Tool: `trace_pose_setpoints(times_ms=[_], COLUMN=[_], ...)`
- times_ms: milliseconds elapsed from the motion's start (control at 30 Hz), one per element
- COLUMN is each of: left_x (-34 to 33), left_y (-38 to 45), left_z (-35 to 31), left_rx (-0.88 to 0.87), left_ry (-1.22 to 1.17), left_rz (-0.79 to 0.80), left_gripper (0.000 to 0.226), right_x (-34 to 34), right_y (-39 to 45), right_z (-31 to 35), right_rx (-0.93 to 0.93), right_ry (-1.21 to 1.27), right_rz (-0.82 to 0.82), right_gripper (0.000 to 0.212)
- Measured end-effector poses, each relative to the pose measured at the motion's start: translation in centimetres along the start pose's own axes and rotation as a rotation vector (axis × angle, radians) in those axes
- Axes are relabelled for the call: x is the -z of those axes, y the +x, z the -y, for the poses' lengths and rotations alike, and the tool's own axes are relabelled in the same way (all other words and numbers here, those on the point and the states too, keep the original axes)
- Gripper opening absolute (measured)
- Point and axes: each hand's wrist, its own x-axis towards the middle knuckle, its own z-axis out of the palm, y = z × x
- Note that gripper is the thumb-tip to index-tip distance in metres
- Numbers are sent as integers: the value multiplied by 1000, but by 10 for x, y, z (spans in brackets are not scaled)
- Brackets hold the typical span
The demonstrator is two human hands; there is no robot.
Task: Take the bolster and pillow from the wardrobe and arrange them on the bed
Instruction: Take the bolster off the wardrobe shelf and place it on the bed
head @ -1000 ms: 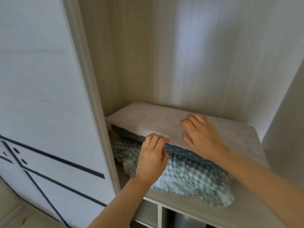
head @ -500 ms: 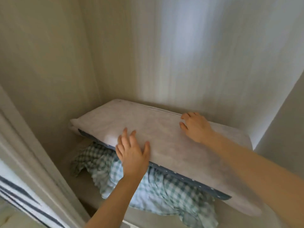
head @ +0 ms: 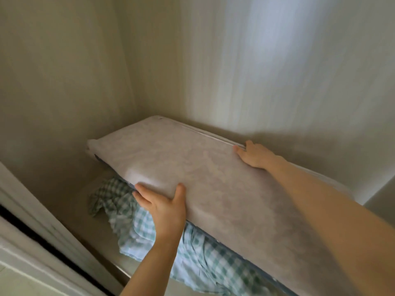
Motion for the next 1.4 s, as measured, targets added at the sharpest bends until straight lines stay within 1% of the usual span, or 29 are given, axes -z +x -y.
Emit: trace_pose_setpoints(times_ms=[67, 167, 433, 633, 800, 833, 967, 1033, 1100, 1167, 1300, 1400], left_x=[-1, -2, 0, 15, 47, 55, 86, 144, 146, 176, 187, 201], left_y=[-1, -3, -16, -27, -51, -56, -86, -134, -141, -166, -170, -173], left_z=[-1, -3, -18, -46, -76, -81, -104, -114, -112, -115, -124, -130], left_rx=[43, 13, -97, -198, -345, -379, -501, -609, -684, -732, -856, -928], left_ry=[-100, -171, -182, -221, -229, -223, -184, -191, -174, -166, -188, -195], left_rz=[27, 46, 18, 30, 44, 46, 73, 76, 95, 116, 139, 128], left_gripper=[108, 110, 99, 88, 87, 87, 87, 87, 89, 91, 94, 95], right_x=[-4, -9, -6, 15, 35, 39, 45, 44, 40, 27, 24, 18], right_y=[2, 3, -12, -40, -86, -99, -146, -217, -225, -264, -282, -292], right_z=[-2, -2, -10, -12, -2, 2, 8, 26, 18, 25, 34, 45], right_rx=[-19, -33, -22, -35, -9, -14, -55, -6, -31, -9, -36, -8], right_ry=[-3, 8, 90, 206, 306, 347, 456, 541, 599, 657, 757, 837], right_rz=[-9, -62, -150, -281, -452, -462, -586, -650, -700, -733, -821, -863], right_gripper=[84, 82, 70, 59, 55, 54, 52, 53, 53, 53, 54, 46])
